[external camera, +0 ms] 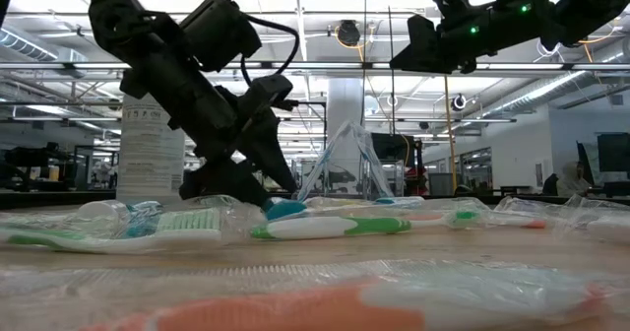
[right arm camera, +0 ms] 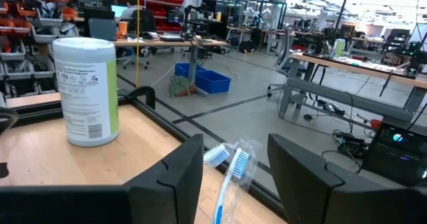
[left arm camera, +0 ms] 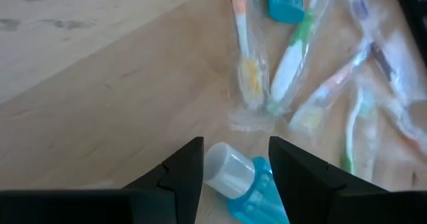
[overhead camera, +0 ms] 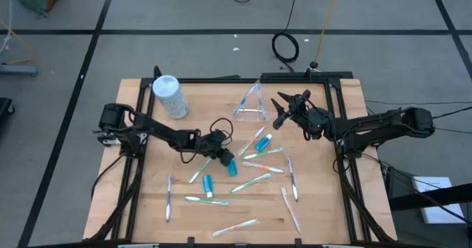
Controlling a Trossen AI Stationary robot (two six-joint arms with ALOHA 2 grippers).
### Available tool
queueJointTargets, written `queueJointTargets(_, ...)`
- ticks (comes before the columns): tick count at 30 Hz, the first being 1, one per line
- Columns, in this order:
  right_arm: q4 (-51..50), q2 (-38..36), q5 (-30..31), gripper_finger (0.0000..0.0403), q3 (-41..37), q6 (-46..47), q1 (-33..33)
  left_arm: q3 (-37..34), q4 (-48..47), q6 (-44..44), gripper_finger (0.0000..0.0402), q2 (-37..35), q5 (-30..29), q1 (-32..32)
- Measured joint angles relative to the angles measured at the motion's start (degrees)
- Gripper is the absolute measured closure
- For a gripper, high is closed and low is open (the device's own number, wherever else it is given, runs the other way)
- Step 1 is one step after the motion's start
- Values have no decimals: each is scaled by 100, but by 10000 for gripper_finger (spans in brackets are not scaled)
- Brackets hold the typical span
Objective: Pick & Place toothbrushing station
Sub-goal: Put the mouthwash into the transparent organizer
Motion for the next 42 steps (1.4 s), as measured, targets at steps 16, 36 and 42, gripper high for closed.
queueJointTargets(16, -89, 1, 2, 244, 7, -7, -4, 210, -177, 7012, 227, -761, 905, 193)
queueJointTargets(36, -132, 1, 0, 244, 4, -70, -4, 2210, -3515, 10378, 227, 388, 1152, 213)
queueJointTargets(42, -168, 1, 0, 241, 4, -70, -4, 2224, -3474, 10944, 227, 856, 915, 214)
